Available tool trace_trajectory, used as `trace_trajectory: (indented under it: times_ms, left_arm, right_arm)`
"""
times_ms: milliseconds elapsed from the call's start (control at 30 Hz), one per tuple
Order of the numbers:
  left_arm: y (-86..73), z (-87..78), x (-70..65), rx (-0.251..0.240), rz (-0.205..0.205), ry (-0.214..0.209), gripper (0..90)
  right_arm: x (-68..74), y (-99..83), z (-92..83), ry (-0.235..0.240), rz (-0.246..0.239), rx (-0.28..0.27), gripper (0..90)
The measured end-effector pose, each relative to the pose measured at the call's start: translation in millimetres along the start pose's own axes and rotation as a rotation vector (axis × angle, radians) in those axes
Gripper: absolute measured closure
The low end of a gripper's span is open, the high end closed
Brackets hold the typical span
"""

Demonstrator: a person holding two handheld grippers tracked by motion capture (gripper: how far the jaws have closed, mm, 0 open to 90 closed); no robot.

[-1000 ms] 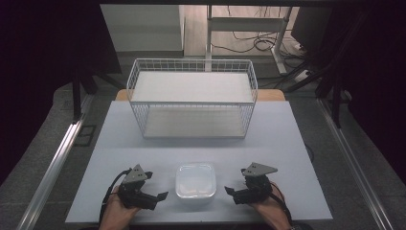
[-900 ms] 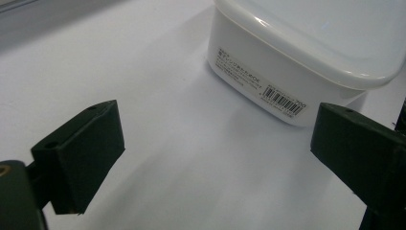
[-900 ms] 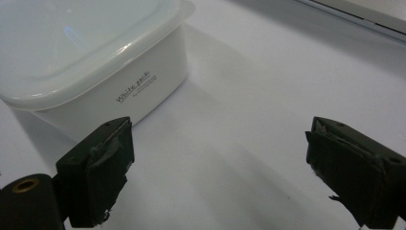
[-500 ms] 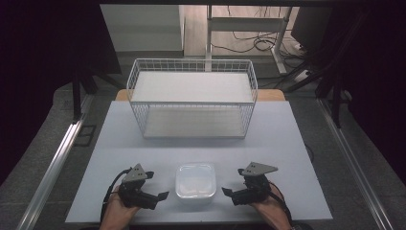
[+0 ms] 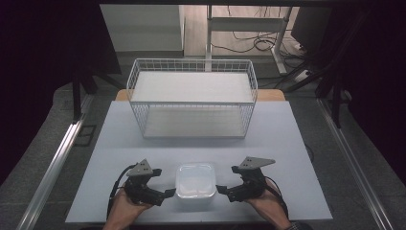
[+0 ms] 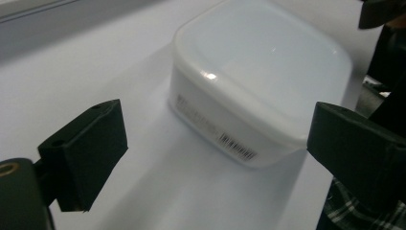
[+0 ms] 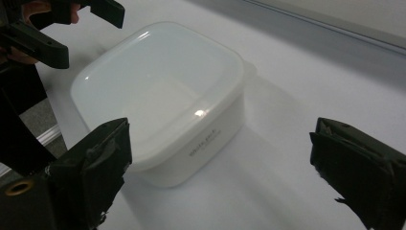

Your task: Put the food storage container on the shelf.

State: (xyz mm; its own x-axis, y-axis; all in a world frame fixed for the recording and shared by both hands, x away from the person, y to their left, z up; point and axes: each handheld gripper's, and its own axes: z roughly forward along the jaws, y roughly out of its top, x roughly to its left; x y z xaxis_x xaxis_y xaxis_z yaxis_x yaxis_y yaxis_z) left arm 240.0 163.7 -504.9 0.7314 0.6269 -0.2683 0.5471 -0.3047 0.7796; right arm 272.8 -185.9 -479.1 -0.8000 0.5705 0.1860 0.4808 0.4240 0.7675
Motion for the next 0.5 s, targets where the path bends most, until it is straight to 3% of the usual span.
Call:
trace_trajectory:
  times_ms: [233,500]
  left_arm:
    - [17.1,13.4,-3.9,0.032,0.02,-0.009,7.5]
    - [31.5,35.5,-6.6,0.106,0.042,-0.023,5.3]
  right_arm:
    - [8.2,15.1,12.9,-0.007,-0.03,0.06,4.4]
    - [12.6,24.4,35.3,0.037,-0.042,0.131,6.9]
